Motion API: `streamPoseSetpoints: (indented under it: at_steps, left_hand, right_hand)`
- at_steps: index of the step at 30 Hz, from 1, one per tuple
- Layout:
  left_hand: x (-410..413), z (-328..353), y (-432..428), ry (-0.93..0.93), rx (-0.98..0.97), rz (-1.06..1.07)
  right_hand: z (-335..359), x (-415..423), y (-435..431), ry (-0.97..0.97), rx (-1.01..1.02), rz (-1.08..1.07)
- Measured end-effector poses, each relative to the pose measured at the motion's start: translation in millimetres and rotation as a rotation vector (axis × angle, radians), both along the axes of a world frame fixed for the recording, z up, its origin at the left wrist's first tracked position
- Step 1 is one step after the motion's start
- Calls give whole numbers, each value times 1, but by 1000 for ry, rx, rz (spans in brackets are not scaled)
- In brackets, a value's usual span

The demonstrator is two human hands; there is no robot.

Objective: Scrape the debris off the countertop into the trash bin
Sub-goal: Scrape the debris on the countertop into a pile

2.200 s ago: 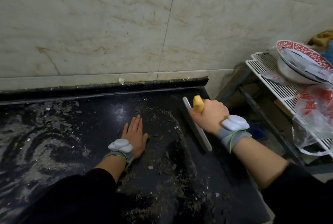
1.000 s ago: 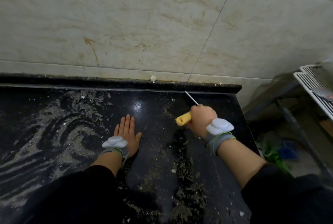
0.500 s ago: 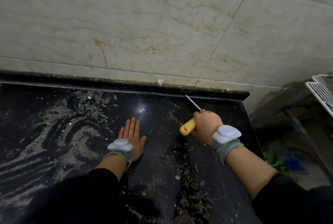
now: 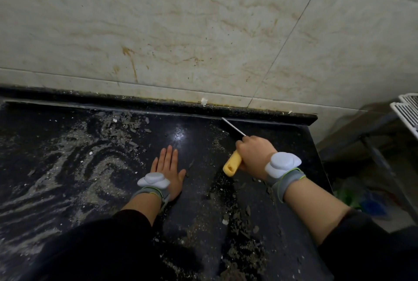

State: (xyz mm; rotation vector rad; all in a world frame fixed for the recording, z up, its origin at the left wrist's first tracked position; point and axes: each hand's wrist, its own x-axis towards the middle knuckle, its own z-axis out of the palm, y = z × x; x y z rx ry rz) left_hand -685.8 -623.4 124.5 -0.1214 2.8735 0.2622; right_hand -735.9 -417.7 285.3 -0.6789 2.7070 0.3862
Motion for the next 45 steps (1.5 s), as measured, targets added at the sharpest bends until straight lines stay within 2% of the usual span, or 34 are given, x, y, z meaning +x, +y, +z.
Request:
streamPoseSetpoints:
  at_steps: [5, 10, 16, 21, 25, 28, 31, 33, 35, 40, 42, 45]
  left_hand:
    - [0, 0, 0, 2, -7, -4]
    - [1, 0, -1, 14, 23, 3]
    - [0, 0, -2, 1, 18, 1]
    - [-1, 0, -1, 5, 5, 1]
    - [-1, 0, -1, -23, -26, -6]
    - [-1, 0, 0, -21, -37, -2]
    - [-1, -1, 0, -21, -47, -1]
    - [-1, -1, 1, -19, -53, 4]
    - [-1, -1, 2, -13, -59, 3]
    - [-2, -1, 0, -28, -65, -7]
    - [-2, -1, 0, -22, -75, -7]
    - [-1, -2, 0, 4, -59, 0]
  right_hand:
    - [6, -8, 18, 69, -78, -11]
    - [-2, -10, 10, 5, -6, 25]
    - [-1, -18, 21, 97, -152, 22]
    - [-8, -20, 9, 12, -98, 36]
    - [3, -11, 15, -38, -201, 107]
    - [16, -13, 24, 15, -304, 46]
    - [9, -24, 24, 106, -262, -76]
    - [-2, -24, 17, 87, -281, -143]
    - [-9, -17, 7, 64, -302, -136]
    - [0, 9, -1, -26, -359, 71]
    - [11, 8, 4, -55, -409, 42]
    - [16, -1, 14, 87, -370, -81]
